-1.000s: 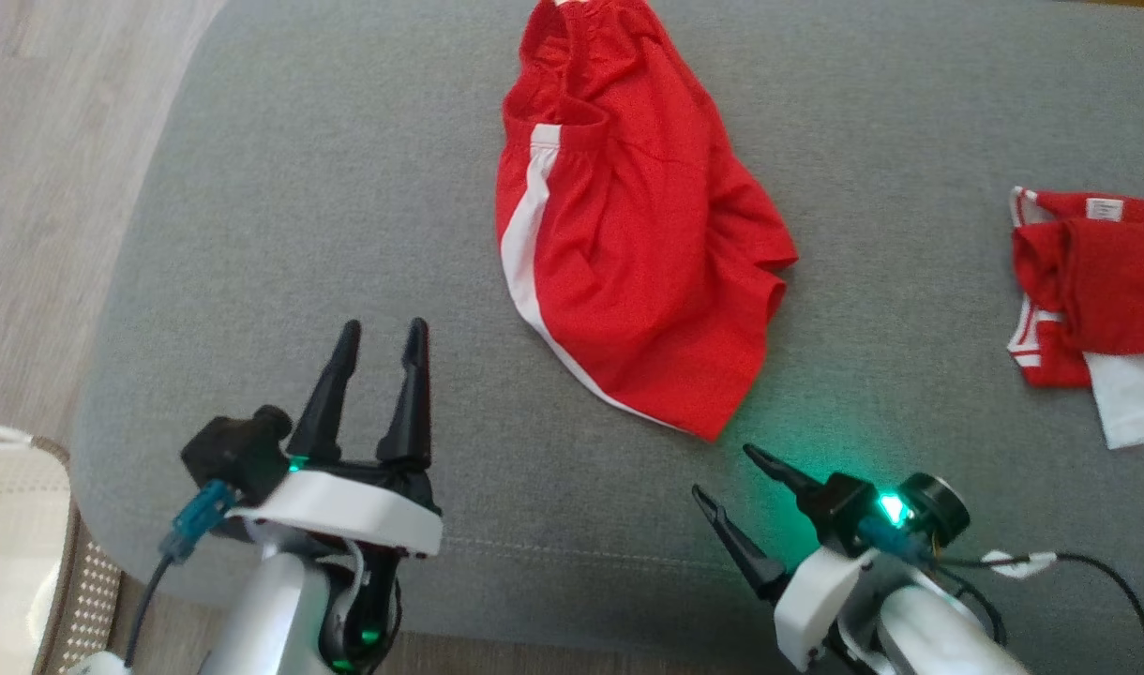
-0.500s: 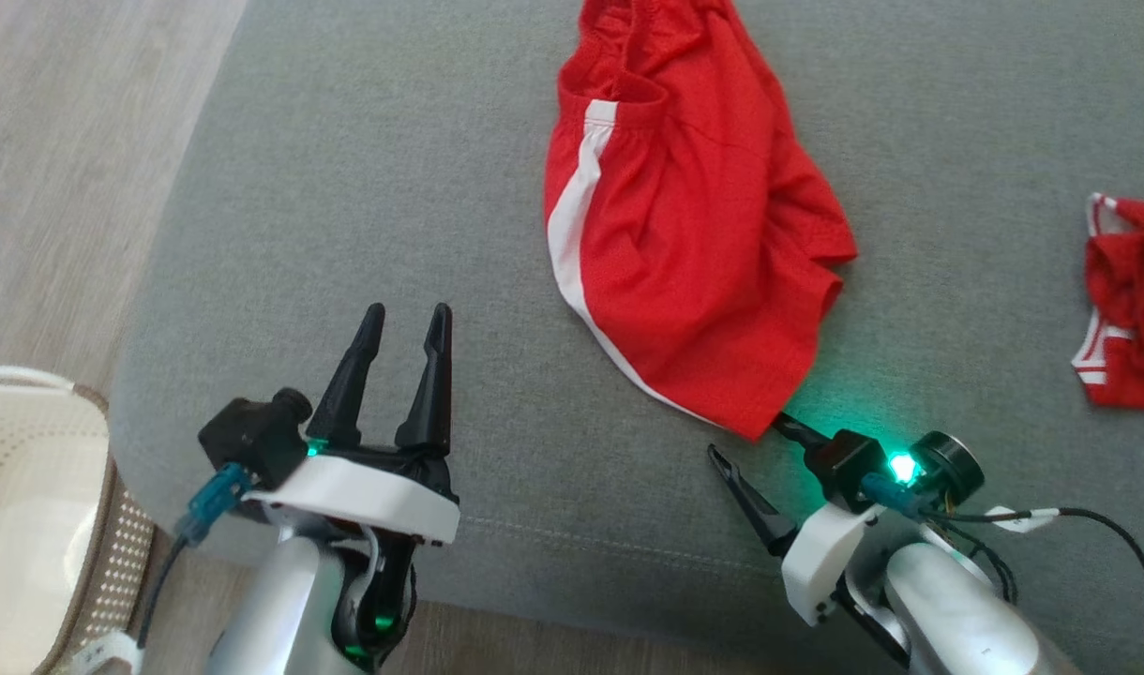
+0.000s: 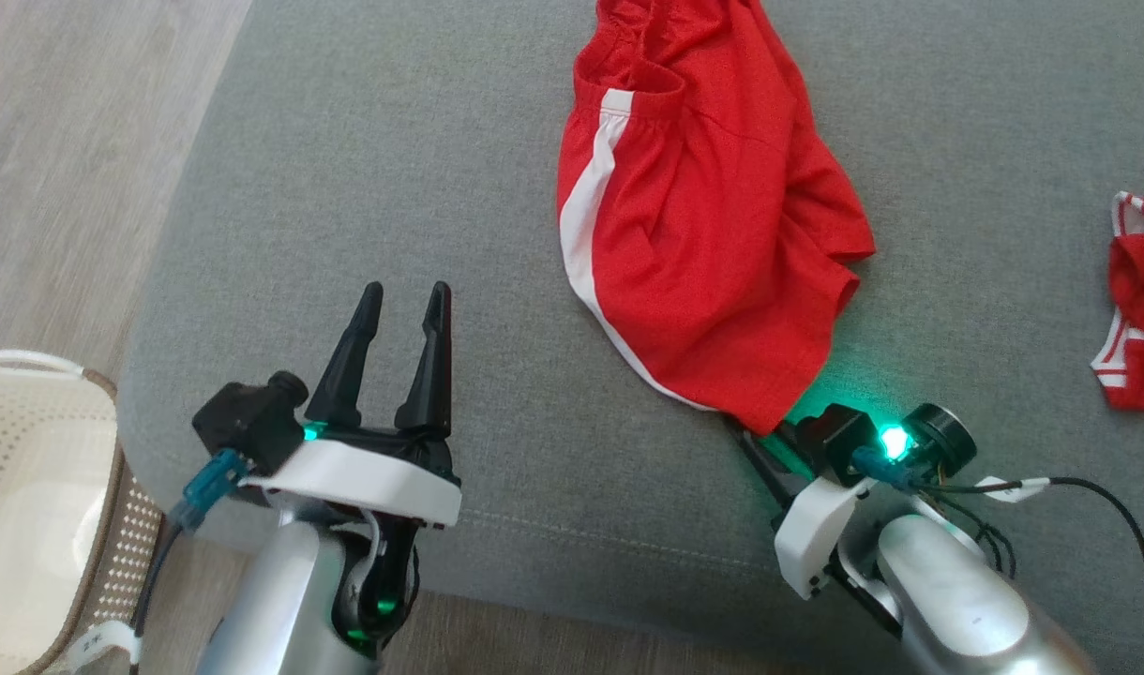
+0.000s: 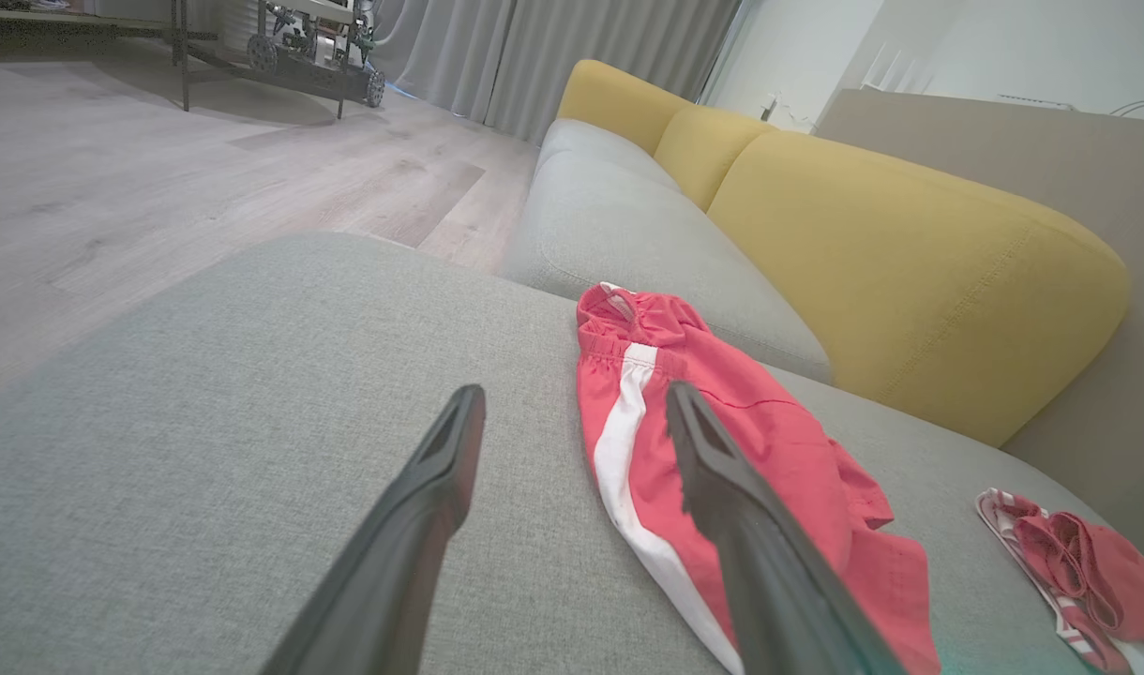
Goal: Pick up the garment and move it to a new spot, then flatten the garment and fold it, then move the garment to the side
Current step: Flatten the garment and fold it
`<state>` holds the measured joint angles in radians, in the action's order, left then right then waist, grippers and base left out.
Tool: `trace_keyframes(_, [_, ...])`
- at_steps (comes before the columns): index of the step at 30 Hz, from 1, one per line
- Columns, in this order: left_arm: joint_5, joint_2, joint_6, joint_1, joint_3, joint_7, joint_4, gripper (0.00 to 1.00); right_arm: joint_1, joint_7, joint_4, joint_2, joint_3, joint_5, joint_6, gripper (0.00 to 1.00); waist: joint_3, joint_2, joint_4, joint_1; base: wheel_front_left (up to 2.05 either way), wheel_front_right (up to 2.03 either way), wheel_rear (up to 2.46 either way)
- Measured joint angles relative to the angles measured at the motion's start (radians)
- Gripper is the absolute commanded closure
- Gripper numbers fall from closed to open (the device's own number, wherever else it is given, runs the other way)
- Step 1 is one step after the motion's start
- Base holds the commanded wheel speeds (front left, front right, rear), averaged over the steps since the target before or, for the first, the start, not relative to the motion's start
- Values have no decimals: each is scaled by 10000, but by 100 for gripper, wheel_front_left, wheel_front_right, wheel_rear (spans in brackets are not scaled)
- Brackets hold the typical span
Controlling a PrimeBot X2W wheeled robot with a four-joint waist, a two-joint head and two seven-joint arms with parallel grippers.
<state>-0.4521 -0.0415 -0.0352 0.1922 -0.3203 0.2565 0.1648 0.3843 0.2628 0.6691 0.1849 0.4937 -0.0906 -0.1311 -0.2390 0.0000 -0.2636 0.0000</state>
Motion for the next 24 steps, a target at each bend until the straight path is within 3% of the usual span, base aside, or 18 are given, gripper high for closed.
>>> trace_keyframes(8, [8, -2, -2, -17, 77, 0, 2, 0, -26, -46, -155, 238, 29, -679, 0, 100, 266, 0, 336, 0, 0, 0, 0])
trace_keyframes(16, [499, -4, -251, 31, 242, 0, 65, 0, -300, -278, -721, 826, 117, -1465, 0, 100, 444, 0, 1165, 0, 0, 0, 0])
trace_keyframes(24, [1271, -155, -650, 1534, -130, -2, 1039, 0, -398, -995, -1655, 1432, 807, -2242, 0, 100, 162, 0, 2131, 0, 0, 0, 0])
